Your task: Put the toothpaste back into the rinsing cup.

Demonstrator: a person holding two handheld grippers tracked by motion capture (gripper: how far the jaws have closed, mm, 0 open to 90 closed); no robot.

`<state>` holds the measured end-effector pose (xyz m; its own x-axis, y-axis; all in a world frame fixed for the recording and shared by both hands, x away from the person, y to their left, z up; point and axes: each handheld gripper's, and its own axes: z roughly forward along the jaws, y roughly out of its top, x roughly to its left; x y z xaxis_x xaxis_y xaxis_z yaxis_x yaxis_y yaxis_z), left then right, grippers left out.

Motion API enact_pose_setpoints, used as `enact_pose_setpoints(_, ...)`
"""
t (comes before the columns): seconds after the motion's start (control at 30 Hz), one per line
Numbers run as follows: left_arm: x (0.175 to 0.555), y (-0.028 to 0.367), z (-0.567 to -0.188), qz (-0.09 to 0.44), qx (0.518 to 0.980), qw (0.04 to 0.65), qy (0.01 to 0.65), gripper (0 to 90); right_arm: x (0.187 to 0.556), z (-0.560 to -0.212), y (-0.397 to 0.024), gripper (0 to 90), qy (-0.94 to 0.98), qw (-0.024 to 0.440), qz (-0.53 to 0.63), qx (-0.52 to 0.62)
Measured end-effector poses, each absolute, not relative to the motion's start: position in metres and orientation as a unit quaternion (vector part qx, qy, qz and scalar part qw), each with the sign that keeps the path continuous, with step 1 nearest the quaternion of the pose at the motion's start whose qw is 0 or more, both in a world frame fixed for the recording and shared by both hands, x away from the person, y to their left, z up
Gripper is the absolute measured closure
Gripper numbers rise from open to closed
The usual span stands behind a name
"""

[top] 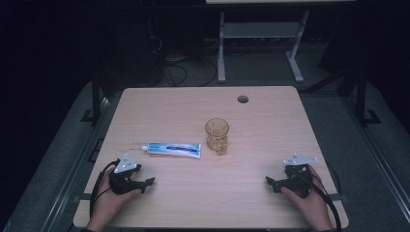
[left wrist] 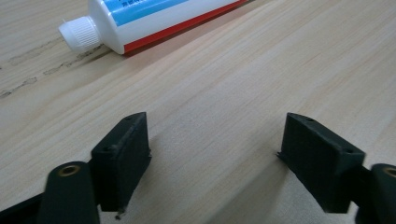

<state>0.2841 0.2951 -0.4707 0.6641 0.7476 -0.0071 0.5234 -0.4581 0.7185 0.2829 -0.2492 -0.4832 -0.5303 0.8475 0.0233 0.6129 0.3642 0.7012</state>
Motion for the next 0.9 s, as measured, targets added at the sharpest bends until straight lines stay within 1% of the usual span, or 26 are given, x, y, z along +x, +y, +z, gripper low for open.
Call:
enact_pose_setpoints(0.23, 0.287, 0.296, -0.464, 0.153, 0.841, 0.356, 0.377, 36.0, 0.283, -0.483, -0.249, 0.4, 0.807, 0.174, 0.337, 0.453)
enact_pose_setpoints(0.33, 0.287, 0.297, -0.460, 0.150, 0.841, 0.361, 0.374, 44.1, 0.283, -0.483, -0.249, 0.4, 0.807, 0.174, 0.337, 0.453)
enact_pose_setpoints(0.37, 0.287, 0.298, -0.459, 0.149, 0.841, 0.361, 0.374, 44.1, 0.283, -0.483, -0.249, 0.4, 0.807, 0.174, 0.336, 0.453)
enact_pose_setpoints(0.4, 0.287, 0.299, -0.458, 0.147, 0.841, 0.363, 0.373, 49.9, 0.283, -0.483, -0.249, 0.4, 0.807, 0.174, 0.337, 0.453)
enact_pose_setpoints(0.47, 0.288, 0.301, -0.455, 0.140, 0.841, 0.366, 0.372, 54.9, 0.284, -0.483, -0.249, 0.4, 0.806, 0.173, 0.336, 0.455)
enact_pose_setpoints(0.57, 0.290, 0.302, -0.452, 0.139, 0.840, 0.369, 0.373, 59.3, 0.284, -0.483, -0.249, 0.4, 0.806, 0.173, 0.336, 0.455)
enact_pose_setpoints(0.63, 0.292, 0.303, -0.450, 0.132, 0.838, 0.374, 0.374, 64.4, 0.284, -0.483, -0.249, 0.4, 0.806, 0.173, 0.336, 0.455)
enact_pose_setpoints(0.67, 0.293, 0.303, -0.449, 0.132, 0.838, 0.375, 0.374, 68.9, 0.284, -0.483, -0.249, 0.4, 0.806, 0.173, 0.336, 0.455)
enact_pose_setpoints(0.7, 0.294, 0.304, -0.445, 0.129, 0.835, 0.379, 0.377, 70.8, 0.284, -0.483, -0.249, 0.4, 0.806, 0.173, 0.337, 0.455)
enact_pose_setpoints(0.77, 0.296, 0.304, -0.444, 0.127, 0.835, 0.380, 0.378, 71.9, 0.284, -0.483, -0.249, 0.4, 0.806, 0.173, 0.336, 0.455)
enact_pose_setpoints(0.87, 0.300, 0.304, -0.439, 0.122, 0.837, 0.378, 0.377, 82.0, 0.284, -0.483, -0.249, 0.4, 0.806, 0.173, 0.337, 0.455)
enact_pose_setpoints(0.9, 0.301, 0.304, -0.438, 0.121, 0.836, 0.379, 0.378, 82.0, 0.284, -0.483, -0.249, 0.4, 0.806, 0.173, 0.337, 0.455)
